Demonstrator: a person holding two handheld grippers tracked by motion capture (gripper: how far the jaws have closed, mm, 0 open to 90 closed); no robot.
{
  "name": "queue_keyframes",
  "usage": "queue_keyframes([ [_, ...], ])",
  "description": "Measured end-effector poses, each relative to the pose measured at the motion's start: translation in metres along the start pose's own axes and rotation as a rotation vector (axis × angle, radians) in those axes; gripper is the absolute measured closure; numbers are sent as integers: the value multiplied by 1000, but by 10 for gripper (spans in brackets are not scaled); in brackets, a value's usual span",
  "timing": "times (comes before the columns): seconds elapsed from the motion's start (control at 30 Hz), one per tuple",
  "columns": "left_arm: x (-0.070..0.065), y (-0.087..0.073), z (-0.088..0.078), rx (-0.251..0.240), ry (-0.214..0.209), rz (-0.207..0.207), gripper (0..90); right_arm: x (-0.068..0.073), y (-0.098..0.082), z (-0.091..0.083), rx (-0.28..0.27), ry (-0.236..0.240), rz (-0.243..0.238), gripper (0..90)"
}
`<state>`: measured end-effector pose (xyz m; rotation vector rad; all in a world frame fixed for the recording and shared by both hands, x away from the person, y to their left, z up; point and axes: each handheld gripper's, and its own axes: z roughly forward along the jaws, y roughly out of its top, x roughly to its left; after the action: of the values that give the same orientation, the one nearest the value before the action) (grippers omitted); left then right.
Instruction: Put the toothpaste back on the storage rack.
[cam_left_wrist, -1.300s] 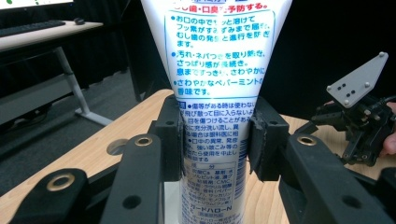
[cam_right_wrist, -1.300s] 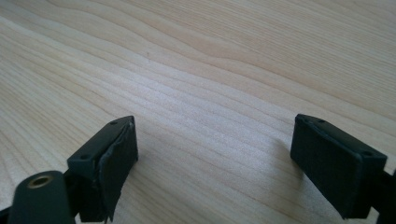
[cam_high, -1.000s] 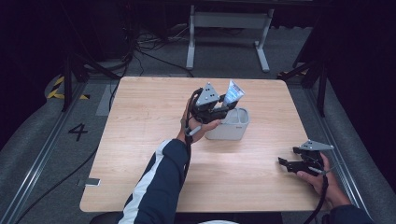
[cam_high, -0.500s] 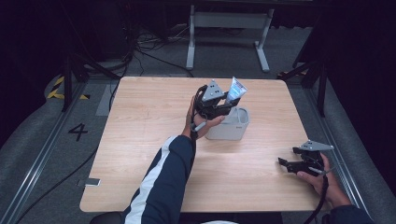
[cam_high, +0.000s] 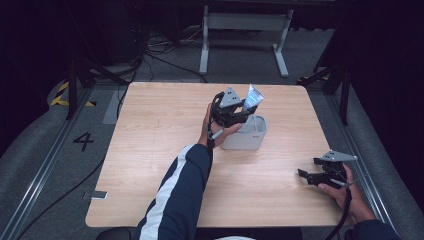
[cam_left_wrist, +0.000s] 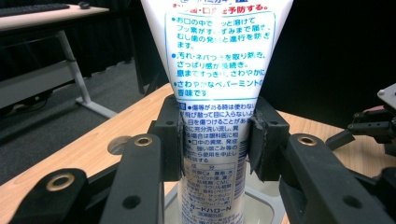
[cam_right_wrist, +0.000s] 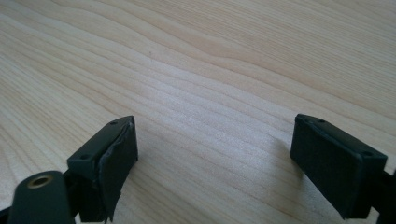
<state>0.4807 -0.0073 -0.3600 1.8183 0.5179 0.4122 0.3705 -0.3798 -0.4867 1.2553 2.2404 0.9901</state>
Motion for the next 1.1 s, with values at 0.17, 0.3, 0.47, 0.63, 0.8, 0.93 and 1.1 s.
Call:
queue_keyframes([
  [0.17, 2, -4, 5, 18, -3, -4, 625, 0, 0, 0, 0, 0, 0, 150],
  [0.3, 3, -8, 8, 26, -4, -8, 624, 0, 0, 0, 0, 0, 0, 150],
  [0.47, 3, -14, 10, 58, -7, -9, 623, 0, 0, 0, 0, 2, -2, 150],
  [0.63, 3, -18, 10, 83, 11, -9, 621, 0, 0, 0, 0, 2, -2, 150],
  [0.8, 3, -22, 9, 107, 14, 2, 619, 0, 0, 0, 0, 2, -2, 150],
  [0.93, 4, -24, 7, 119, 19, 2, 619, 0, 0, 0, 0, 2, -2, 150],
  [1.1, 4, -28, 7, 139, 25, 9, 616, 0, 0, 0, -1, 2, -2, 150],
])
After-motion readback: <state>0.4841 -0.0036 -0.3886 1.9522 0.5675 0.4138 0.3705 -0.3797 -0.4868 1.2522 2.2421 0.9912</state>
